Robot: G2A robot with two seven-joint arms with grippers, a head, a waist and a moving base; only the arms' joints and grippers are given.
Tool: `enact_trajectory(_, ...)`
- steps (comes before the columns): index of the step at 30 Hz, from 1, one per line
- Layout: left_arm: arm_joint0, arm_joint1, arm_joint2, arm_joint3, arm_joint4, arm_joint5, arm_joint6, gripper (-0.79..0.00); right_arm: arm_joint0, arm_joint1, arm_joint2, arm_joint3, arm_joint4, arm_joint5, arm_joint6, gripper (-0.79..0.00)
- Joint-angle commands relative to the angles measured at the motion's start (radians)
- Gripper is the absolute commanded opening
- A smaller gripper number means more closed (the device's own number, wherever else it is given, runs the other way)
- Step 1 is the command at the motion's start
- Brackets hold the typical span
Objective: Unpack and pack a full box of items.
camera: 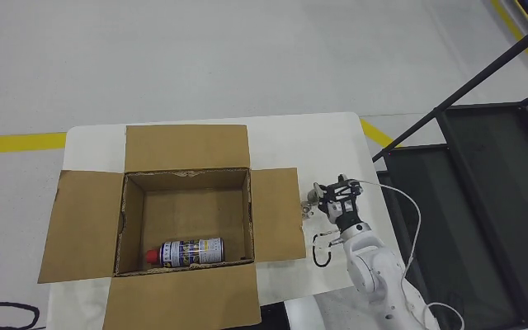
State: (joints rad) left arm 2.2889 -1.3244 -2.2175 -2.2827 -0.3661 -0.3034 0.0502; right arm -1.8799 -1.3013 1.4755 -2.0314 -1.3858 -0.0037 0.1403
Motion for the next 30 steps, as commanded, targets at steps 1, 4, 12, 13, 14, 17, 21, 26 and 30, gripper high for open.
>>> enact_trajectory(1, 0.000, 0.000, 0.000, 0.000, 0.000, 0.000, 0.000, 0.000, -0.023, 0.002, 0.012, -0.049, 0.020, -0.030, -0.036, -0.388)
enact_trajectory(4, 0.000, 0.000, 0.000, 0.000, 0.000, 0.000, 0.000, 0.000, -0.054, 0.006, 0.033, -0.112, 0.042, -0.085, -0.099, -0.422)
enact_trajectory(12, 0.000, 0.000, 0.000, 0.000, 0.000, 0.000, 0.000, 0.000, -0.022, 0.017, 0.009, -0.213, 0.026, -0.265, -0.106, -0.536)
enact_trajectory(13, 0.000, 0.000, 0.000, 0.000, 0.000, 0.000, 0.000, 0.000, 0.002, 0.018, -0.013, -0.217, 0.016, -0.285, -0.084, -0.573)
enact_trajectory(14, 0.000, 0.000, 0.000, 0.000, 0.000, 0.000, 0.000, 0.000, 0.030, 0.018, -0.037, -0.218, 0.002, -0.301, -0.058, -0.588)
enact_trajectory(17, 0.000, 0.000, 0.000, 0.000, 0.000, 0.000, 0.000, 0.000, 0.131, 0.015, -0.131, -0.199, -0.026, -0.339, 0.021, -0.650)
enact_trajectory(21, 0.000, 0.000, 0.000, 0.000, 0.000, 0.000, 0.000, 0.000, 0.285, 0.004, -0.267, -0.145, -0.028, -0.371, 0.093, -0.785)
enact_trajectory(26, 0.000, 0.000, 0.000, 0.000, 0.000, 0.000, 0.000, 0.000, 0.451, -0.016, -0.404, -0.078, -0.022, -0.370, 0.184, -0.785)
enact_trajectory(30, 0.000, 0.000, 0.000, 0.000, 0.000, 0.000, 0.000, 0.000, 0.547, -0.031, -0.480, -0.027, -0.005, -0.360, 0.249, -0.785)
